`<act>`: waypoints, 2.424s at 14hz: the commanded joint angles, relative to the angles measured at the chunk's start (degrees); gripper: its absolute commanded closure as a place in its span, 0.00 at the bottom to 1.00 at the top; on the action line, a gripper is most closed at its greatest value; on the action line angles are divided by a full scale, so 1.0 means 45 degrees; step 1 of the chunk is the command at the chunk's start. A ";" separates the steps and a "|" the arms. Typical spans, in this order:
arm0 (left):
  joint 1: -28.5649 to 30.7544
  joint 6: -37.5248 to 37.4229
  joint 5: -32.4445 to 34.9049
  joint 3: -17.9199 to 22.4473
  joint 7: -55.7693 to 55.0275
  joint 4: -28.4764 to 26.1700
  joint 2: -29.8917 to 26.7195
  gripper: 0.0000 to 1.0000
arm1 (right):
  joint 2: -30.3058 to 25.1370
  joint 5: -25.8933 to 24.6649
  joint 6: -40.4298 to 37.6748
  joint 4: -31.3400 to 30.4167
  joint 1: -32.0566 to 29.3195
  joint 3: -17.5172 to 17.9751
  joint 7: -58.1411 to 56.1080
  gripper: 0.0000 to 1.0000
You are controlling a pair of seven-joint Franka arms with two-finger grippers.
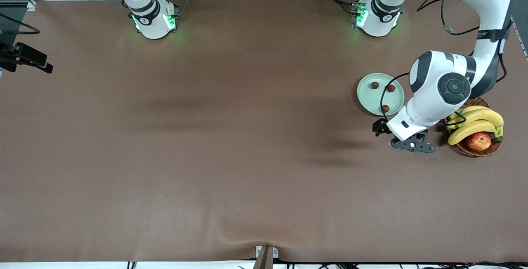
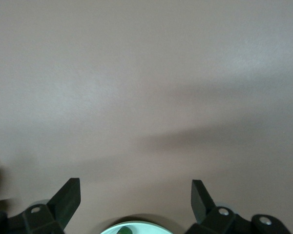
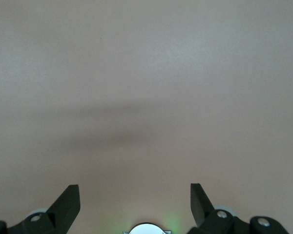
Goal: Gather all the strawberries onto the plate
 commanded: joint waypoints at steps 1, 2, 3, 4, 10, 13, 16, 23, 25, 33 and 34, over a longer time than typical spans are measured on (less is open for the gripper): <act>-0.0299 -0.0631 0.0364 0.0227 0.0041 0.0758 0.0064 0.00 | -0.0046 0.0045 -0.0183 0.0173 -0.0062 0.0090 0.0034 0.00; -0.0494 -0.0631 0.0364 0.0558 0.0060 0.0836 -0.0052 0.00 | -0.0046 0.0045 -0.0202 0.0173 -0.0042 0.0090 0.0015 0.00; -0.0825 -0.0631 0.0364 0.0909 0.0080 0.0856 -0.0208 0.00 | -0.0046 0.0026 -0.0203 0.0173 -0.0042 0.0109 0.0015 0.00; -0.1176 -0.0631 0.0364 0.1299 0.0080 0.0895 -0.0364 0.00 | -0.0046 0.0026 -0.0203 0.0173 -0.0042 0.0109 0.0015 0.00; -0.1473 -0.1815 0.0286 0.1596 0.0080 0.1965 -0.0737 0.00 | -0.0046 -0.0013 -0.0203 0.0173 -0.0042 0.0109 0.0015 0.00; -0.1512 -0.4567 0.0111 0.1577 0.0080 0.4169 -0.0737 0.00 | -0.0046 -0.0013 -0.0203 0.0173 -0.0042 0.0109 0.0015 0.00; -0.1492 -0.5940 -0.0474 0.1635 0.0080 0.4762 -0.1651 0.00 | -0.0046 -0.0013 -0.0203 0.0173 -0.0042 0.0109 0.0015 0.00; -0.1492 -0.8853 -0.0711 0.1635 0.0138 0.4626 -0.3899 0.00 | -0.0026 -0.0033 -0.0203 0.0173 -0.0042 0.0109 0.0015 0.00; -0.1473 -0.8737 -0.0730 0.1829 0.0468 0.4781 -0.3785 0.00 | -0.0026 -0.0033 -0.0203 0.0173 -0.0042 0.0109 0.0015 0.00; -0.1492 -0.7486 -0.1004 0.3061 0.1152 0.4645 -0.3530 0.00 | -0.0026 -0.0033 -0.0203 0.0173 -0.0042 0.0109 0.0015 0.00; -0.1492 -0.7486 -0.0984 0.3061 0.1135 0.4645 -0.3530 0.00 | -0.0026 -0.0033 -0.0203 0.0173 -0.0062 0.0109 0.0015 0.00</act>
